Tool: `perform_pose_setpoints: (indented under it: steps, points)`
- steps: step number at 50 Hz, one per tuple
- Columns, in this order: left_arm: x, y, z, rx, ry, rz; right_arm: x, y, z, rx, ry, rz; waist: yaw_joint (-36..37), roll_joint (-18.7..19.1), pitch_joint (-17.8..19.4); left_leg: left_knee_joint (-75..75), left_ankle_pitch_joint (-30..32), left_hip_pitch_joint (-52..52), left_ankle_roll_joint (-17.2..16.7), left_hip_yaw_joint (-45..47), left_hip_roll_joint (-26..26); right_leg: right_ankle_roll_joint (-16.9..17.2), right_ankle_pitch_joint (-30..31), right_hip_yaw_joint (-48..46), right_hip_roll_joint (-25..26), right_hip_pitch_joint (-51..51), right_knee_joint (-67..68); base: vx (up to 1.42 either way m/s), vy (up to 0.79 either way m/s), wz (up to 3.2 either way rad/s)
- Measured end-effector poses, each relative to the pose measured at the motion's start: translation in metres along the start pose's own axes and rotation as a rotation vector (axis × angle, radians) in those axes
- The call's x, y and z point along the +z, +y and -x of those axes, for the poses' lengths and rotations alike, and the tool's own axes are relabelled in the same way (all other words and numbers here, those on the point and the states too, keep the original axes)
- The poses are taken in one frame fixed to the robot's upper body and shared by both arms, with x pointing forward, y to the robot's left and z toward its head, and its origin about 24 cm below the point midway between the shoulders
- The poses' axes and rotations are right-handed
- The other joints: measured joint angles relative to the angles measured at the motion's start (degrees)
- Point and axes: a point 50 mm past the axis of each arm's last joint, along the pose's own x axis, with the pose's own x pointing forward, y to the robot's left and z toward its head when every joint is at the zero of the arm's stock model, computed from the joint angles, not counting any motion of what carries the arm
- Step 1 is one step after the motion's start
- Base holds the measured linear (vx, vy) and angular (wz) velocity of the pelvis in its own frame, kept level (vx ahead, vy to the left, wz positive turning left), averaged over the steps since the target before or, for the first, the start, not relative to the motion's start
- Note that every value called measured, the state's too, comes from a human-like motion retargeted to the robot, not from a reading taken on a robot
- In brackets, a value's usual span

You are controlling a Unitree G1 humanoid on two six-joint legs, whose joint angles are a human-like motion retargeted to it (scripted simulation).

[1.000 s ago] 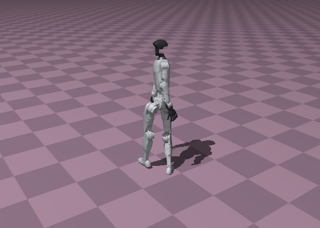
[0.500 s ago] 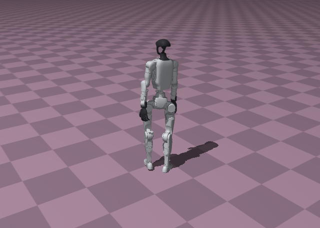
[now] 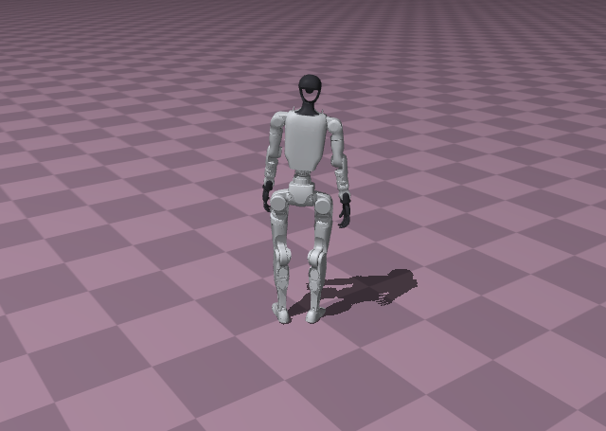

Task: Upper body actions

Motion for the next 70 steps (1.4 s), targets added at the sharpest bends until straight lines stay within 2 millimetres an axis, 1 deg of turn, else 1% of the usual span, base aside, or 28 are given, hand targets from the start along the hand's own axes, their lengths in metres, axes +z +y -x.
perform_pose_setpoints:
  steps: [2,4,7,10,14,18,21,24,27,30,35,39,43,48,53,56,60,70]
  points:
    - [-0.004,-0.005,0.000,-0.023,0.005,-0.033,-0.006,0.004,0.000,0.014,0.019,0.008,-0.2,-0.1,-0.2,-0.2,0.2,-0.2,0.0,-0.5,-0.1,-0.1,-0.1,-0.5,-0.1,0.0,0.0,0.04,-0.07,0.21]
    - [-0.013,-0.009,-0.001,-0.041,0.032,-0.061,-0.010,0.009,-0.001,0.026,0.032,0.015,-0.1,-0.2,-0.4,-0.4,0.5,-0.3,0.0,-0.8,-0.3,-0.2,-0.2,-0.8,-0.2,-0.1,0.0,0.04,-0.07,0.15]
    - [-0.035,-0.015,-0.001,-0.060,0.098,-0.089,-0.014,0.015,-0.001,0.042,0.045,0.027,0.1,-0.3,-0.8,-0.8,0.8,-0.4,-0.1,-1.0,-0.3,-0.4,-0.2,-1.1,-0.3,-0.4,0.2,0.02,-0.04,0.06]
    - [-0.061,-0.020,0.001,-0.071,0.173,-0.092,-0.012,0.019,-0.001,0.062,0.040,0.049,0.2,-0.2,-0.9,-1.1,0.9,-0.3,-0.2,-0.8,-0.2,-0.5,-0.1,-0.8,-0.2,-1.0,0.5,0.00,0.00,0.00]
    - [-0.093,-0.024,0.004,-0.051,0.263,-0.028,-0.002,0.023,-0.001,0.085,0.010,0.086,0.2,-0.1,-1.1,-1.3,0.8,-0.5,-0.6,0.0,0.4,-0.6,0.4,0.1,-0.1,-2.1,0.9,0.02,-0.06,-0.15]
    - [-0.118,-0.024,0.010,-0.001,0.344,0.086,0.012,0.025,0.000,0.106,-0.039,0.129,0.2,-0.6,-0.6,-1.3,0.7,-0.1,-0.9,1.0,0.9,-0.9,0.8,1.0,0.2,-2.7,1.1,0.08,-0.17,-0.23]
    - [-0.131,-0.021,0.013,0.002,0.404,0.142,0.024,0.025,0.001,0.114,-0.078,0.173,0.0,-1.1,-0.1,-1.3,0.7,0.2,-1.1,1.8,1.3,-1.1,1.1,1.8,0.5,-2.9,1.2,0.11,-0.26,-0.24]
    - [-0.138,-0.015,0.015,-0.002,0.445,0.152,0.034,0.024,0.002,0.112,-0.113,0.220,-0.6,-1.5,0.1,-1.3,0.7,0.6,-1.3,2.6,1.8,-1.2,1.4,2.6,0.9,-3.1,1.3,0.11,-0.32,-0.26]
    - [-0.140,-0.008,0.016,-0.012,0.465,0.125,0.042,0.022,0.004,0.101,-0.149,0.254,-1.5,-1.8,0.1,-1.4,0.7,0.9,-1.5,3.6,2.3,-1.3,1.7,3.6,1.3,-3.5,1.3,0.08,-0.26,-0.32]
    - [-0.137,-0.003,0.015,-0.028,0.464,0.075,0.048,0.019,0.005,0.087,-0.173,0.264,-2.4,-1.9,0.3,-1.5,0.6,1.3,-1.7,5.0,2.7,-1.5,2.1,4.8,1.8,-3.9,1.4,0.07,-0.28,-0.40]
    - [-0.126,0.000,0.012,-0.046,0.425,-0.006,0.054,0.016,0.006,0.073,-0.182,0.248,-4.3,-1.7,0.3,-1.6,0.4,1.7,-2.2,7.8,3.6,-1.6,2.6,7.5,2.7,-4.9,1.7,0.01,-0.23,-0.50]
    - [-0.112,-0.006,0.009,-0.068,0.384,-0.030,0.053,0.014,0.005,0.069,-0.161,0.229,-6.0,-0.9,0.4,-1.7,0.1,2.1,-2.5,10.3,4.2,-1.7,3.1,9.8,3.5,-6.0,2.0,-0.04,-0.12,-0.54]
    - [-0.095,-0.012,0.005,-0.079,0.324,-0.040,0.046,0.015,0.004,0.086,-0.116,0.211,-7.7,-0.4,0.7,-1.9,0.0,2.6,-2.7,12.2,4.5,-1.7,3.7,11.6,4.3,-6.5,2.0,-0.04,-0.03,-0.42]
    - [-0.073,-0.017,0.002,-0.085,0.243,-0.067,0.028,0.017,0.002,0.096,-0.045,0.196,-8.3,-0.2,1.1,-2.2,-0.1,3.4,-2.8,13.7,4.5,-1.7,4.1,12.9,4.7,-6.5,1.8,0.00,0.00,-0.21]
    - [-0.062,-0.025,0.001,-0.104,0.190,-0.091,0.011,0.017,0.001,0.091,0.022,0.186,-8.1,-0.2,1.3,-2.1,-0.1,3.4,-2.7,13.6,4.3,-1.7,4.0,12.9,4.6,-6.3,1.8,0.00,0.00,0.00]
    - [-0.063,-0.027,0.002,-0.117,0.185,-0.105,0.004,0.016,0.001,0.093,0.050,0.179,-8.0,-0.1,1.4,-2.0,-0.1,3.2,-2.6,13.1,4.1,-1.7,3.8,12.4,4.4,-6.1,1.7,0.01,0.02,0.06]
    - [-0.070,-0.026,0.002,-0.120,0.209,-0.123,0.000,0.015,0.001,0.094,0.064,0.166,-7.5,0.0,1.3,-1.9,0.0,2.7,-2.4,11.8,3.8,-1.7,3.3,11.2,3.9,-5.6,1.5,0.03,0.06,0.28]
    - [-0.105,-0.014,0.007,-0.101,0.350,-0.099,0.010,0.016,0.001,0.100,0.027,0.164,-5.3,0.3,0.6,-1.3,0.7,0.7,-1.5,5.6,2.3,-1.8,1.4,5.2,2.1,-3.2,0.8,0.01,0.21,0.55]
